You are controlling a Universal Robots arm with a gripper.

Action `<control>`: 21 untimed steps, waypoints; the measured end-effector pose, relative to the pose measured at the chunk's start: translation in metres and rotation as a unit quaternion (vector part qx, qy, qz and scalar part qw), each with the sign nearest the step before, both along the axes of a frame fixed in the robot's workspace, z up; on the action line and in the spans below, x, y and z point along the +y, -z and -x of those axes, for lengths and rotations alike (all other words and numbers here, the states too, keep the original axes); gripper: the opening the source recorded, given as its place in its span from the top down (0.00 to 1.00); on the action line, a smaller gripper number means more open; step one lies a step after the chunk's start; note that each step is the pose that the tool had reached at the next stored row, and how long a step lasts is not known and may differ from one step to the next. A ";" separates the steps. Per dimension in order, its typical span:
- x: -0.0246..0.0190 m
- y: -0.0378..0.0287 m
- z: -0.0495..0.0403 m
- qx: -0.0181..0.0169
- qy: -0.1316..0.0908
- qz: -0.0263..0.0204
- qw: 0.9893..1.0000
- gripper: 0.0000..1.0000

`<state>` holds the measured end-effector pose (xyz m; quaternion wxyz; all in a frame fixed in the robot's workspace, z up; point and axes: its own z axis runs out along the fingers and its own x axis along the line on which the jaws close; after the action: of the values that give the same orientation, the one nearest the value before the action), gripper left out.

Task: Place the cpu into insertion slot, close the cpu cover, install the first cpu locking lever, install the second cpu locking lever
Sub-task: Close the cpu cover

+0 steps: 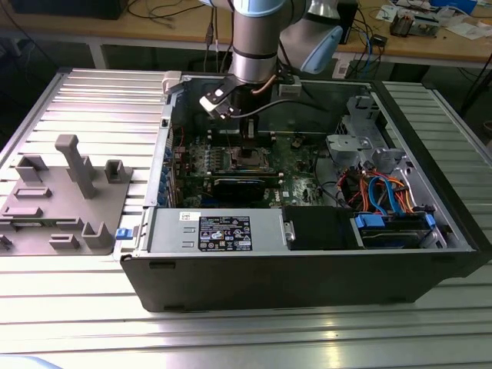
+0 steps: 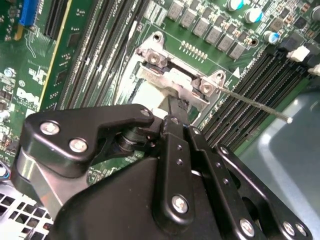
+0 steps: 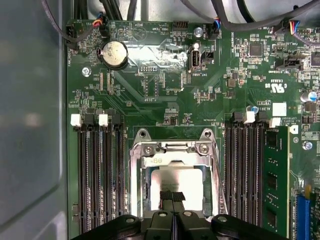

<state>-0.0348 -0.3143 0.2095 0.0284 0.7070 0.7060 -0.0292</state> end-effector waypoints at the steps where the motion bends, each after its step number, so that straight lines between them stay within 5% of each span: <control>1: 0.0000 -0.0009 0.0000 0.000 0.000 0.000 1.000 0.89; 10: -0.0009 -0.0010 0.0144 -0.003 0.000 0.000 1.000 0.89; 21: -0.0013 0.0045 0.0152 -0.003 0.000 -0.001 1.000 0.89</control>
<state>-0.0500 -0.3156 0.2050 0.0299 0.7071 0.7059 -0.0268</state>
